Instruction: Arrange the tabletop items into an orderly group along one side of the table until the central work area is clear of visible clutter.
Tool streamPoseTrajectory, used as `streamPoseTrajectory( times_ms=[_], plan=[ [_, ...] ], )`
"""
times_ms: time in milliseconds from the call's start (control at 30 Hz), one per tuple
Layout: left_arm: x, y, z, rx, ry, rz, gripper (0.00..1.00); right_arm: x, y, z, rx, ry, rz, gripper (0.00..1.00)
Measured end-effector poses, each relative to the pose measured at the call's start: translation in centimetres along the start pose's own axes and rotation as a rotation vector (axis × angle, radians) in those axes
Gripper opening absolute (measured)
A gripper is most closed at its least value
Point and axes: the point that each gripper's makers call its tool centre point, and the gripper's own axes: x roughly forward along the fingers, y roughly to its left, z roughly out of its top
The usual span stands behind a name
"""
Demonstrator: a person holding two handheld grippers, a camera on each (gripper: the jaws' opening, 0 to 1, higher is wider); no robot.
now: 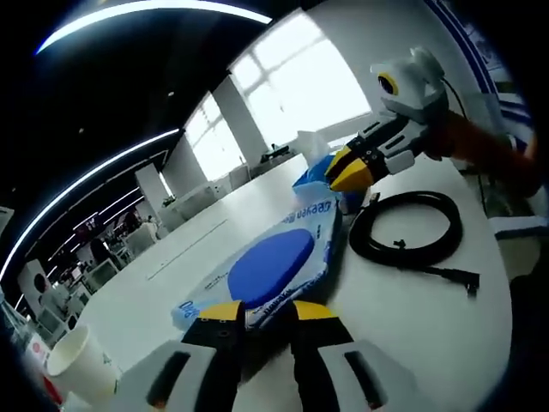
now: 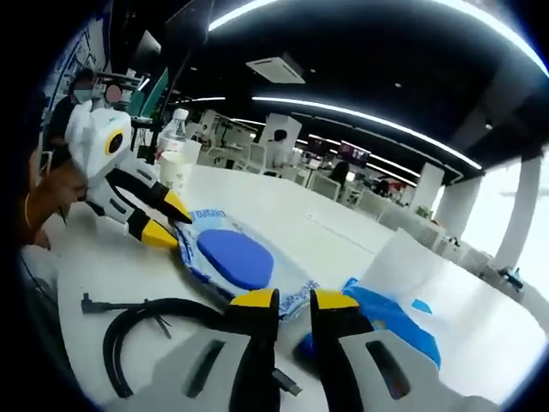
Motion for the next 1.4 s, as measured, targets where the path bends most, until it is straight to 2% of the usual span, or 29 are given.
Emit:
streamPoseTrajectory(
  times_ms=[167, 367, 600, 800, 933, 967, 1033, 1233, 1400],
  plan=[
    [-0.7, 0.1, 0.2, -0.035, -0.016, -0.003, 0.22, -0.5, 0.2, 0.8, 0.026, -0.042, 0.009, 0.17],
    [-2.1, 0.8, 1.3, -0.098, -0.075, 0.024, 0.23, -0.9, 0.5, 1.5, 0.037, -0.092, 0.013, 0.17],
    [-4.4, 3.9, 0.7, -0.159, -0.094, 0.161, 0.25, -0.7, 1.5, 1.6, 0.057, -0.121, 0.041, 0.18],
    [-5.5, 5.6, 0.1, -0.192, -0.101, 0.225, 0.26, -0.4, 2.2, 1.9, 0.079, -0.156, 0.073, 0.22],
    [-6.3, 6.3, 0.0, -0.200, -0.111, 0.279, 0.29, -0.4, 2.9, 2.7, 0.093, -0.222, 0.123, 0.26],
    [-6.5, 6.6, 0.0, -0.201, -0.117, 0.303, 0.30, -0.4, 3.1, 3.1, 0.115, -0.253, 0.147, 0.27],
    [-7.0, 7.0, 0.1, -0.200, -0.127, 0.339, 0.30, -0.5, 3.1, 3.2, 0.166, -0.274, 0.160, 0.29],
    [-8.3, 8.5, -0.3, -0.193, -0.127, 0.452, 0.41, -0.7, 3.4, 3.5, 0.157, -0.325, 0.187, 0.31],
    [-9.4, 10.4, -1.2, -0.238, -0.119, 0.538, 0.47, -0.6, 3.8, 3.7, 0.144, -0.355, 0.192, 0.32]
  ],
)
